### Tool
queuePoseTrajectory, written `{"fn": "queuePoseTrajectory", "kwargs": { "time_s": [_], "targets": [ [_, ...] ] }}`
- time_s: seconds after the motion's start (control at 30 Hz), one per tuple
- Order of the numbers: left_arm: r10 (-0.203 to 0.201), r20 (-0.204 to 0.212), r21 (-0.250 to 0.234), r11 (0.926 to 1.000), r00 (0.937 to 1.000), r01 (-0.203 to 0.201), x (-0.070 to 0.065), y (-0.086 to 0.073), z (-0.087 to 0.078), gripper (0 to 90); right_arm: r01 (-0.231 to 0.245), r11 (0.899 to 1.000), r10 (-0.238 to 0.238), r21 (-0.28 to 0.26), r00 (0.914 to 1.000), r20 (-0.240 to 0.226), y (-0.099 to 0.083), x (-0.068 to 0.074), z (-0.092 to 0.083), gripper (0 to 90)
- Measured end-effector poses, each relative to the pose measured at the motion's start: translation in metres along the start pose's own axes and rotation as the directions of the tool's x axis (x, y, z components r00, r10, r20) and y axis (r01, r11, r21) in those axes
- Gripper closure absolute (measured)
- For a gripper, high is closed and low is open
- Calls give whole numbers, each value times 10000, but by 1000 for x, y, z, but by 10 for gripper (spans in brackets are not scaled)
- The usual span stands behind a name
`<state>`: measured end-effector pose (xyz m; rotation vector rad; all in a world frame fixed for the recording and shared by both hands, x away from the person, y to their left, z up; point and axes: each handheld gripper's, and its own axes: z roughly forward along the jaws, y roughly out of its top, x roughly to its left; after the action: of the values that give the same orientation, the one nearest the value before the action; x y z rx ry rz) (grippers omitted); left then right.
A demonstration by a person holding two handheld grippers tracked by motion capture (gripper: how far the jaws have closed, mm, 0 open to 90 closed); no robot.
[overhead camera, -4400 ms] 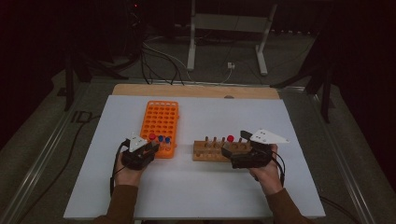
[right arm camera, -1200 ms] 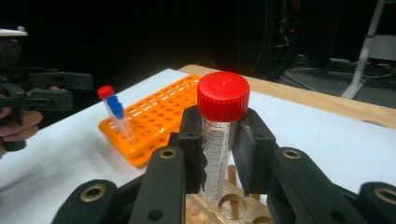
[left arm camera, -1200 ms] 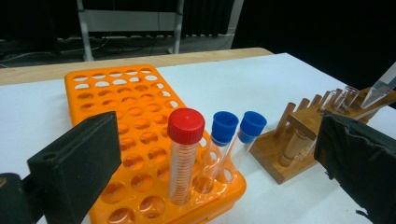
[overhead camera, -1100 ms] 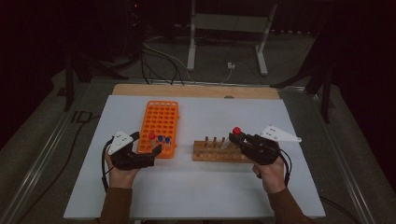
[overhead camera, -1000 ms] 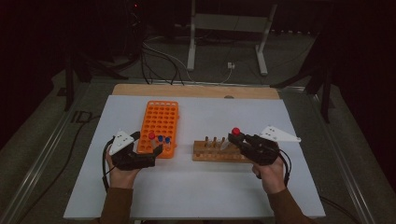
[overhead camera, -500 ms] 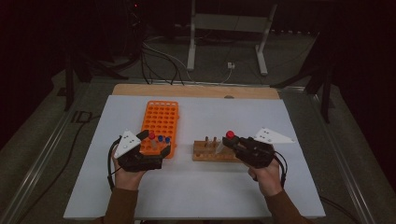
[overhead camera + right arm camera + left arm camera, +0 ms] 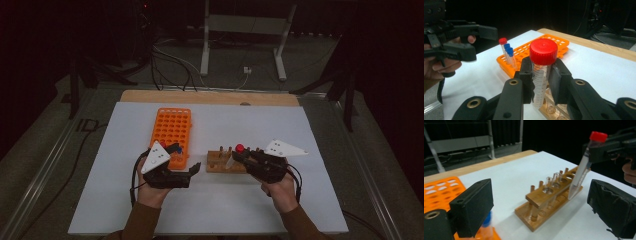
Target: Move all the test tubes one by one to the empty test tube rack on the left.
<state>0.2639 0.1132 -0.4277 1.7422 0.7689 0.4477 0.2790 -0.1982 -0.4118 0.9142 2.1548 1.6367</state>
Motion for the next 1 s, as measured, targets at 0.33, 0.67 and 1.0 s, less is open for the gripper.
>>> {"fn": "queuePoseTrajectory", "kwargs": {
  "time_s": [0.33,0.67,1.0],
  "targets": [
    [457,719,906,9945,9964,-521,-23,-9,26,156,111,9995,-102,282,9995,-308,-3,7,7,745],
    [701,1279,1184,9893,9893,-854,-41,-15,41,305,410,9966,-358,708,9967,-731,-9,21,20,745],
    [917,1441,1196,9868,9853,-1094,-47,-17,44,625,560,9941,-467,932,9940,-986,-14,30,27,745]
  ]
}}
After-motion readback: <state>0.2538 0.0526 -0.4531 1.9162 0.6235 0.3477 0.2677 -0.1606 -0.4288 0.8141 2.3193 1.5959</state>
